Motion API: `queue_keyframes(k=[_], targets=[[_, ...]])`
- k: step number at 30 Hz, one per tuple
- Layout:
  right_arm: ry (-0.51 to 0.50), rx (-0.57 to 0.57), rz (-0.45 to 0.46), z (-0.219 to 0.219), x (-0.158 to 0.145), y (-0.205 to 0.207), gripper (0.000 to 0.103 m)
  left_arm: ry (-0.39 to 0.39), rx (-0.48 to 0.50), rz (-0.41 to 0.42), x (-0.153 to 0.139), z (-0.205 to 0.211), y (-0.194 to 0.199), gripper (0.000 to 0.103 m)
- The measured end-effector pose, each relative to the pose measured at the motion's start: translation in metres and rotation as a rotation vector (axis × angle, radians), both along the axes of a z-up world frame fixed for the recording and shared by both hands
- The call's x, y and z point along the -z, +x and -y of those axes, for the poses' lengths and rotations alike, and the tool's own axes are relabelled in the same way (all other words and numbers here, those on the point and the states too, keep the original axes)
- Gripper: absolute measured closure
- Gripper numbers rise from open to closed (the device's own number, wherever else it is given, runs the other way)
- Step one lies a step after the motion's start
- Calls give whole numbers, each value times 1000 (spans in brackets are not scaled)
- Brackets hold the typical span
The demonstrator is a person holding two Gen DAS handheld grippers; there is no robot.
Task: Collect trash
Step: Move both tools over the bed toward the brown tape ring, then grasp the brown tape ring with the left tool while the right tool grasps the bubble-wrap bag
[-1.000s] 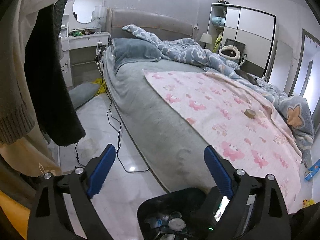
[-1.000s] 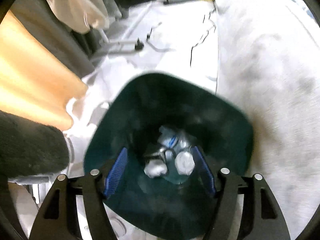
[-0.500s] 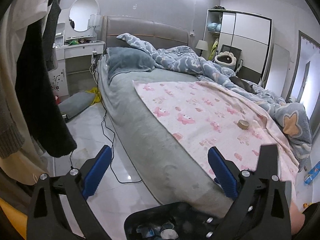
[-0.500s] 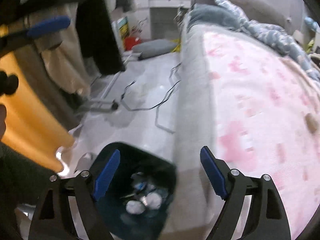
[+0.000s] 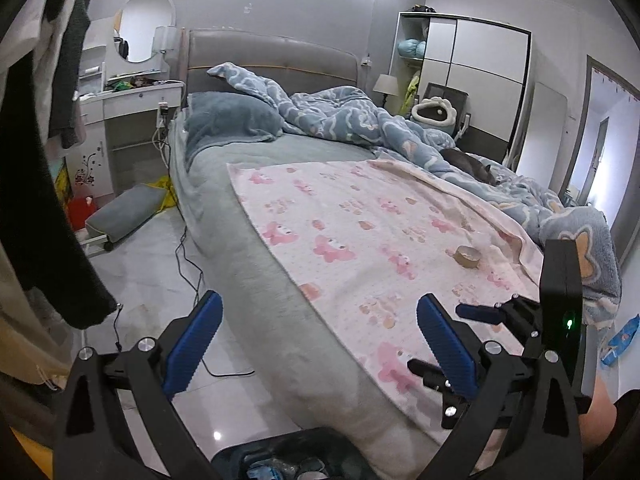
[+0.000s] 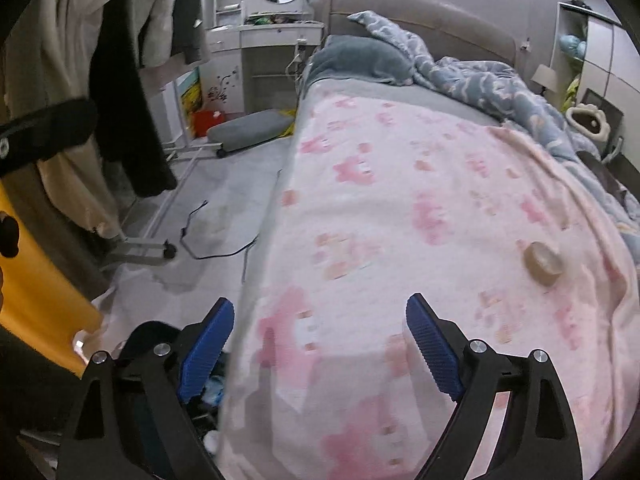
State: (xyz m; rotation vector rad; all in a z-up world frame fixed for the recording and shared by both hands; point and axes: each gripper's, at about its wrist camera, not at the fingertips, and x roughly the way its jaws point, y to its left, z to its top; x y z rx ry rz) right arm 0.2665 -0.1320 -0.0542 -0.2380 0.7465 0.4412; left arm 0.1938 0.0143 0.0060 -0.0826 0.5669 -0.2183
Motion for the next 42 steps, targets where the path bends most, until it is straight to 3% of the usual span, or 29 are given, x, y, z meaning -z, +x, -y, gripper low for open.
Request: queue_keyframes(k=[20, 42], targets=[[-17, 135, 59, 108, -14, 66, 14, -3, 118, -27, 20, 84, 68, 4], [17, 209, 34, 200, -6, 130, 15, -6, 321, -96, 49, 176, 127, 4]])
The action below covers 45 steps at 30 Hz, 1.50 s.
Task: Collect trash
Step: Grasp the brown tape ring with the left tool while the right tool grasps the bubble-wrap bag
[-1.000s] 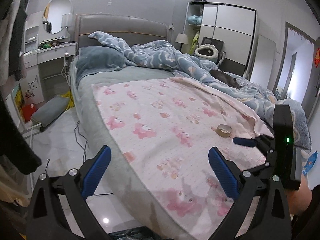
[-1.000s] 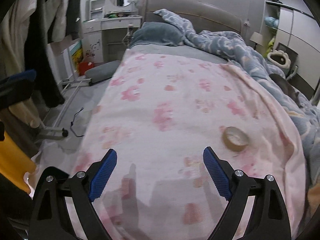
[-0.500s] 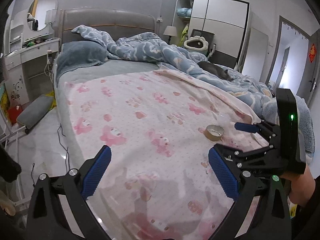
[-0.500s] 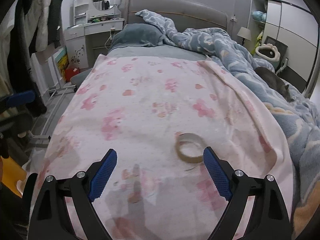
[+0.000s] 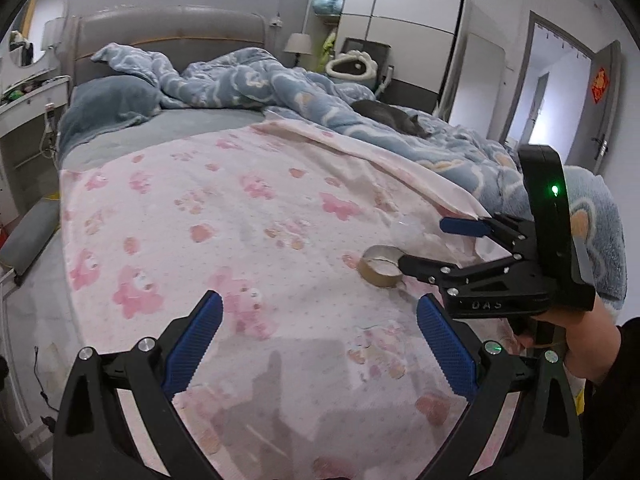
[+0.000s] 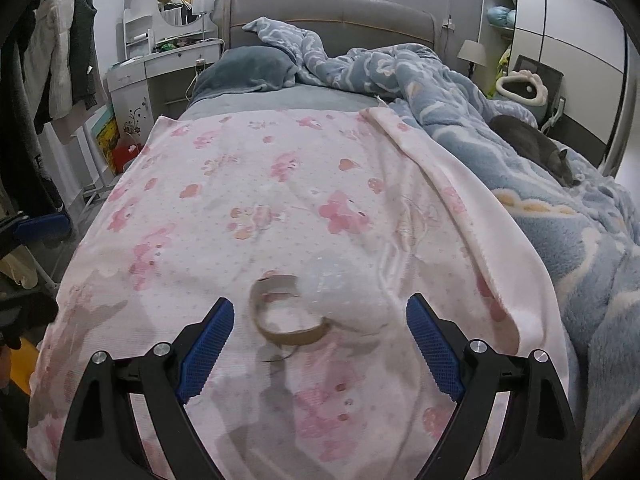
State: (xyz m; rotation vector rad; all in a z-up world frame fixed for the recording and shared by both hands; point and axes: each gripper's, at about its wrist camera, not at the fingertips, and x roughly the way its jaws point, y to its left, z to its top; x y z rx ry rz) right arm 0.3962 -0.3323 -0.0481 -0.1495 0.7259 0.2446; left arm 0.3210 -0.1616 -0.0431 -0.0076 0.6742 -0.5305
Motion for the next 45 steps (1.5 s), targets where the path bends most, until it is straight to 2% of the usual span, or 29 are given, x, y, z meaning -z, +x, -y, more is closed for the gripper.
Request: queue_keyframes(k=[3, 7, 11, 13, 16, 18, 23, 28, 37, 39, 40, 45], targets=[[5, -12, -11, 5, 2, 5, 26, -2, 31, -12, 5, 10, 6, 4], [2, -29, -15, 6, 8, 13, 28, 19, 83, -39, 15, 27, 14, 4], [21, -38, -29, 8, 11, 23, 37, 21, 117, -65, 25, 39, 23, 5], [22, -47, -29, 8, 12, 26, 38, 18, 133, -70, 27, 45, 26, 5], [33, -50, -32, 11, 12, 30, 44, 18, 141, -67, 29, 52, 30, 5], [35, -51, -38, 13, 12, 34, 52, 10, 147, -71, 30, 55, 33, 5], [54, -58, -50, 21, 12, 38, 60, 17, 155, -68, 32, 64, 40, 5], [92, -50, -36, 30, 7, 42, 63, 15, 168, -54, 32, 73, 49, 5], [198, -44, -26, 55, -1, 46, 64, 3, 164, -81, 44, 89, 66, 8], [207, -46, -30, 59, -1, 50, 63, 31, 158, -70, 45, 96, 69, 11], [213, -46, -29, 61, 0, 51, 64, 36, 159, -73, 46, 98, 70, 15], [232, -56, -30, 69, -1, 52, 64, 80, 169, -121, 59, 112, 82, 28]])
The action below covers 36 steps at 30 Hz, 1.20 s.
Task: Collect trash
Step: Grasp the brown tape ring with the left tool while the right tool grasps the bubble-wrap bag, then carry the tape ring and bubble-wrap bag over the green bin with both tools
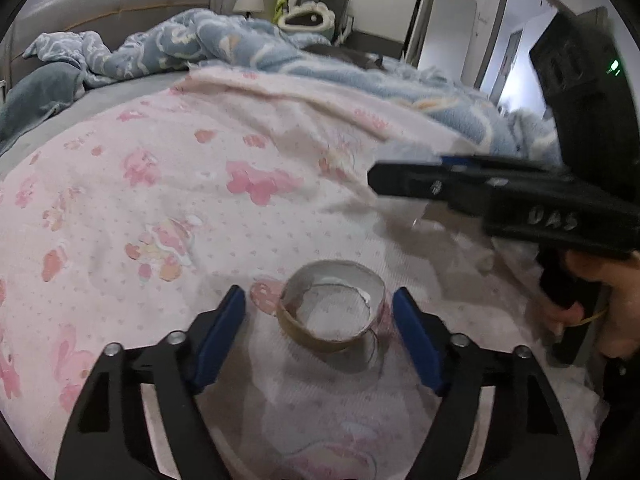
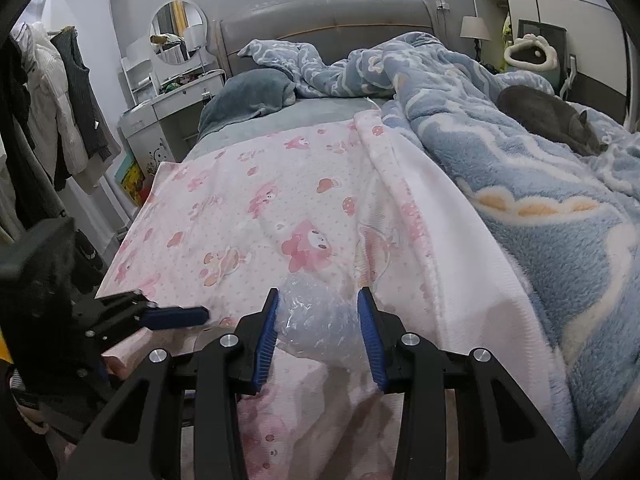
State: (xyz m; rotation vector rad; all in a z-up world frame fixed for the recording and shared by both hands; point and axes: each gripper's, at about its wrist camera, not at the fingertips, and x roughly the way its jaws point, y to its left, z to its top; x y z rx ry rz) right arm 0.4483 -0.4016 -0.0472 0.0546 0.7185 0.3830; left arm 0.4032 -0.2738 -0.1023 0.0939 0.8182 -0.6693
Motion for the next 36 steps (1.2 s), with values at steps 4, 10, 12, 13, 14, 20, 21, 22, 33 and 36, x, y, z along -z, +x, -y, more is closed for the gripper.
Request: queue_keyframes(k=[4, 10, 12, 13, 14, 20, 21, 22, 33, 36], targets=[[3, -12, -9, 2, 1, 2, 64, 34, 11, -3, 5, 7, 3, 33], [-14, -18, -14, 0, 0, 0, 64, 8, 9, -2, 3, 2, 2, 50], [-19, -16, -17, -1, -2, -2, 64, -7, 9, 16, -3, -1, -3, 50], [-17, -15, -18, -1, -2, -2, 64, -7, 5, 24, -5, -2, -5, 51], [-11, -11, -20, -1, -3, -3, 64, -5, 2, 31, -7, -3, -7, 51], [-14, -12, -18, -12, -7, -14, 64, 3, -45, 44, -15, -22, -21, 51], [-15, -13, -18, -15, -8, -16, 64, 3, -54, 44, -16, -27, -23, 51], [-14, -13, -17, -17, -9, -19, 64, 7, -60, 44, -16, -31, -26, 51], [-14, -37, 16, -67, -26, -50, 64, 41, -138, 62, -29, -87, -58, 51], [-7, -38, 14, -76, -28, -56, 64, 37, -159, 59, -33, -100, -66, 51]])
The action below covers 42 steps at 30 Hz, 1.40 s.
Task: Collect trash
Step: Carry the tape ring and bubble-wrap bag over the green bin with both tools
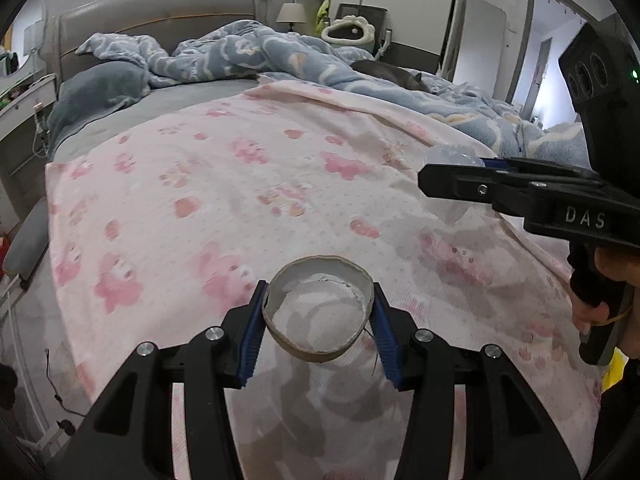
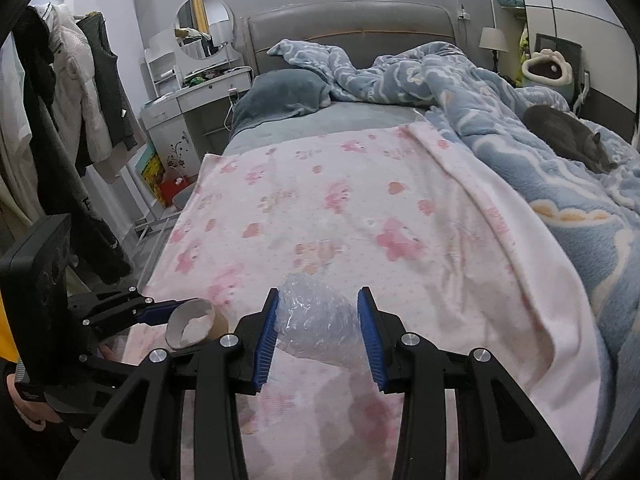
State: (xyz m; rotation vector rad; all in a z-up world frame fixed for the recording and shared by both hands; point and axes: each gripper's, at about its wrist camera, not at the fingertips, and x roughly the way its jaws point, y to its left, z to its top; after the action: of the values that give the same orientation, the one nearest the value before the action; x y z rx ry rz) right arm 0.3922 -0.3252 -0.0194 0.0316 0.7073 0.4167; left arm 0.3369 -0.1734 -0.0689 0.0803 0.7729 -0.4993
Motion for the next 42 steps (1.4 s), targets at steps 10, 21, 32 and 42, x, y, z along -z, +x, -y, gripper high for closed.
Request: queue_keyframes(k=[10, 21, 32, 42], targets=[[11, -25, 3, -41, -4, -25, 64, 12, -78, -7, -5, -47, -27, 51], [29, -55, 2, -93, -4, -62, 64, 34, -135, -37, -7, -102, -72, 50], [40, -109, -8, -155, 1, -100, 64, 71, -190, -116, 8, -149, -113, 50], [46, -157, -35, -199, 14, -131, 64, 103, -227, -248, 52, -192, -148, 50]])
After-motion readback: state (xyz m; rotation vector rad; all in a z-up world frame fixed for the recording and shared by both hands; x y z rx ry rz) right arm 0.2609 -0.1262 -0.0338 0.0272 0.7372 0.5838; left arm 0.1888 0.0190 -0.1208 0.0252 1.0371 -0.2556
